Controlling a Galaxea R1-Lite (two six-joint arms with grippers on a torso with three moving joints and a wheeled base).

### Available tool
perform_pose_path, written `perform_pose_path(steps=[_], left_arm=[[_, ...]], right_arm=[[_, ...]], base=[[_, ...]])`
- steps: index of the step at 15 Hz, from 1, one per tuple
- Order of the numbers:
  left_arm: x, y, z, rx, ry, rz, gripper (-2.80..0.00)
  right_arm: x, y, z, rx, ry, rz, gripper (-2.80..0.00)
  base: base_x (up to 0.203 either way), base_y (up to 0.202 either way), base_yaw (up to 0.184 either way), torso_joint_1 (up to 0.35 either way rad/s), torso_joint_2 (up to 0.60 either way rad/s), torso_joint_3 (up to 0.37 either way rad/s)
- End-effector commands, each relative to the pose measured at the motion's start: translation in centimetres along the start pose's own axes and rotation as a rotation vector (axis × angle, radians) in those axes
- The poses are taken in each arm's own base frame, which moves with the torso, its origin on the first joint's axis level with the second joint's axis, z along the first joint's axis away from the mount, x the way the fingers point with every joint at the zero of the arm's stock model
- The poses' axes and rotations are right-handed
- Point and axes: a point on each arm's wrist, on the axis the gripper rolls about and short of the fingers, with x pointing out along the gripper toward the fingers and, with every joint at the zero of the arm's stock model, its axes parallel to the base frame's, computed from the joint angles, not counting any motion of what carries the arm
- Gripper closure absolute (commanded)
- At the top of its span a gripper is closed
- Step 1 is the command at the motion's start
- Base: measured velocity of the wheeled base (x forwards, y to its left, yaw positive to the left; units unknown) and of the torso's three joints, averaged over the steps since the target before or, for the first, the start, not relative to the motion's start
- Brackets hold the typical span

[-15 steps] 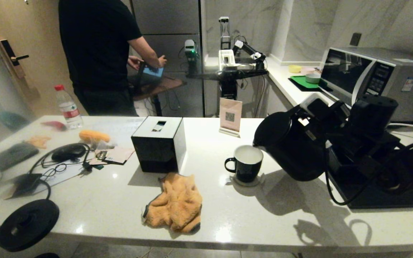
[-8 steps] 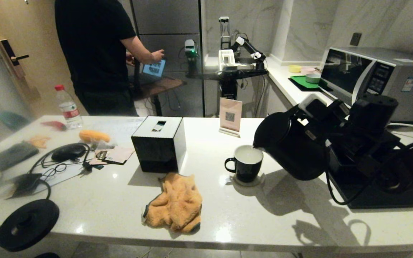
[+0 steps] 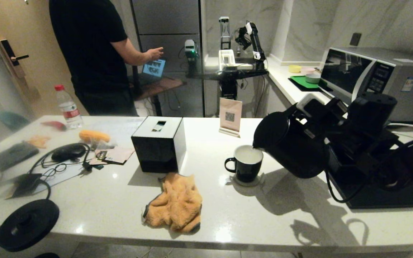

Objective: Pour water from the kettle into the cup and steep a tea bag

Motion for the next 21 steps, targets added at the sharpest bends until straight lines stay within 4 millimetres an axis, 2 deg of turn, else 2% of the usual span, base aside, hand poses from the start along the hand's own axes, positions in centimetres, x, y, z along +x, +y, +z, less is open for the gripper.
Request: perform_pose_path(steps=[1, 10, 21], left_arm=[[0.0, 0.0, 0.0, 0.0, 0.001, 0.0, 0.0], [0.0, 0.0, 0.0, -0.001, 0.001, 0.0, 0.0], [0.0, 0.0, 0.0, 0.0, 0.001, 0.0, 0.0]], right_arm=[[0.2, 0.1, 0.0, -0.007, -0.005, -0.005, 0.0], [1.3, -0.2, 0.4, -0.012, -0.022, -0.025, 0.0], [1.3, -0.2, 0.4, -0.026, -0.023, -0.026, 0.0]], base=[[0.0, 0.0, 0.0, 0.0, 0.0, 0.0], [0.0, 0.0, 0.0, 0.0, 0.0, 0.0], [0.0, 0.0, 0.0, 0.0, 0.0, 0.0]])
